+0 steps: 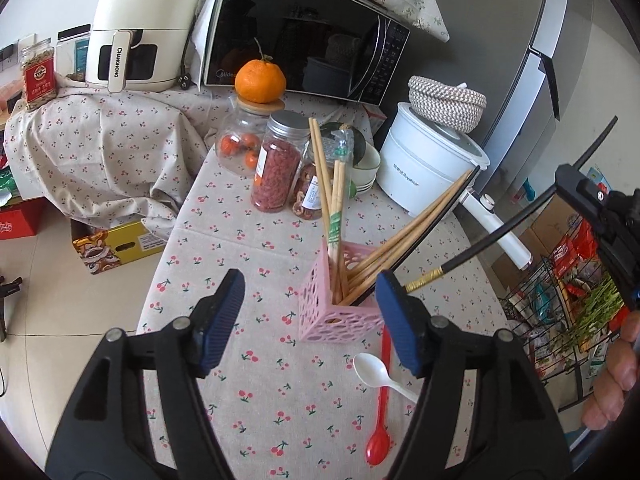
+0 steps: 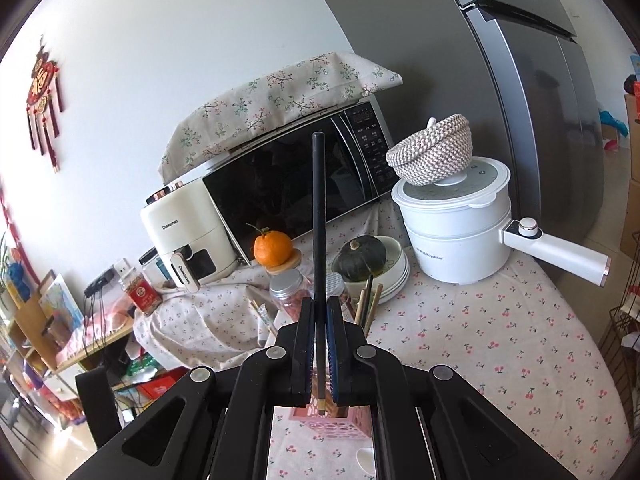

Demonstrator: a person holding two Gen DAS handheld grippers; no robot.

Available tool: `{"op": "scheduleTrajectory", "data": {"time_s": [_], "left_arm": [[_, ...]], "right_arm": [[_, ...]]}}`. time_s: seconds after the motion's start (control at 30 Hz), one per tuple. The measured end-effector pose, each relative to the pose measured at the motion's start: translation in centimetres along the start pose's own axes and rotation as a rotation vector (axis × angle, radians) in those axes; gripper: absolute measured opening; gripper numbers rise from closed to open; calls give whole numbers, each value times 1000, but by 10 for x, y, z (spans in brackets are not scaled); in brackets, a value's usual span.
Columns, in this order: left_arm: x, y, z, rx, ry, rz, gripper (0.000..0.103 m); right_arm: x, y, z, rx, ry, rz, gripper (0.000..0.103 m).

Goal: Organize utensils
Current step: 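Lower the wooden chopstick into the basket and open left, while right carries the black chopstick there, then move the open left gripper down onto the white plastic spoon handle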

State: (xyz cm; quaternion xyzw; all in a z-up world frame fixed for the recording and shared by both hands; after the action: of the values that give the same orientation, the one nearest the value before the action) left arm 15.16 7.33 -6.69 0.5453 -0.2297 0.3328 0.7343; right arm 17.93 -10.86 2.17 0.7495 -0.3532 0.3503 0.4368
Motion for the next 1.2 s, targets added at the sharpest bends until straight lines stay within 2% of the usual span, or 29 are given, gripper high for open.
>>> {"op": "scheduleTrajectory", "data": {"time_s": [0.23, 0.47, 0.57, 0.6, 0.67, 0.73, 0.77, 0.87, 0.9, 0.93, 1.0, 1.2], "left_arm": [[-23, -9, -11, 73, -76, -145, 76], [-35, -12, -11, 93, -129, -190, 76], [-36, -12, -7, 87, -140, -193, 77], [-37, -12, -6, 85, -143, -196, 77], [-39, -13, -3, 78, -147, -204, 78], [-42, -15, 0, 59, -140, -221, 79], [-44, -17, 1, 46, -132, -234, 80], [-53, -23, 6, 5, -98, -281, 80], [-56, -26, 7, -4, -86, -298, 80], [-59, -29, 9, -10, -76, -315, 80], [-66, -35, 12, -17, -58, -343, 80], [-85, -50, 27, -28, 15, -423, 80]], "right_arm": [[-14, -33, -3, 4, -20, -32, 6], [-34, -67, 2, 5, -74, -108, 6], [-41, -75, 4, 23, -87, -141, 10], [-41, -75, 5, 20, -91, -144, 12], [-37, -68, 5, 30, -92, -136, 25], [-30, -55, 7, 39, -91, -104, 56], [-26, -47, 7, 42, -89, -83, 61], [-18, -24, 12, 43, -72, -63, 67], [-17, -18, 16, 37, -68, -62, 72], [-18, -12, 20, 25, -65, -64, 78], [-21, -5, 31, -17, -54, -83, 82], [-52, -4, 67, -204, 6, -250, 82]]}}
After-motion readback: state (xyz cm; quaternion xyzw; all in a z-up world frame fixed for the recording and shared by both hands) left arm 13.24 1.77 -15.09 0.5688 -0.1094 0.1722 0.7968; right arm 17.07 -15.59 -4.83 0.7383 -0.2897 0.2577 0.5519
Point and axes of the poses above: each gripper's, at about its wrist camera, not at the fingertips, and y roughly against the way its jaws point, z to its right, x to its top, the point moved 4 cm from there along -y, roughly the way its jaws point, and after that the axes turned 1 degree about -x, right-handed, at the moved point
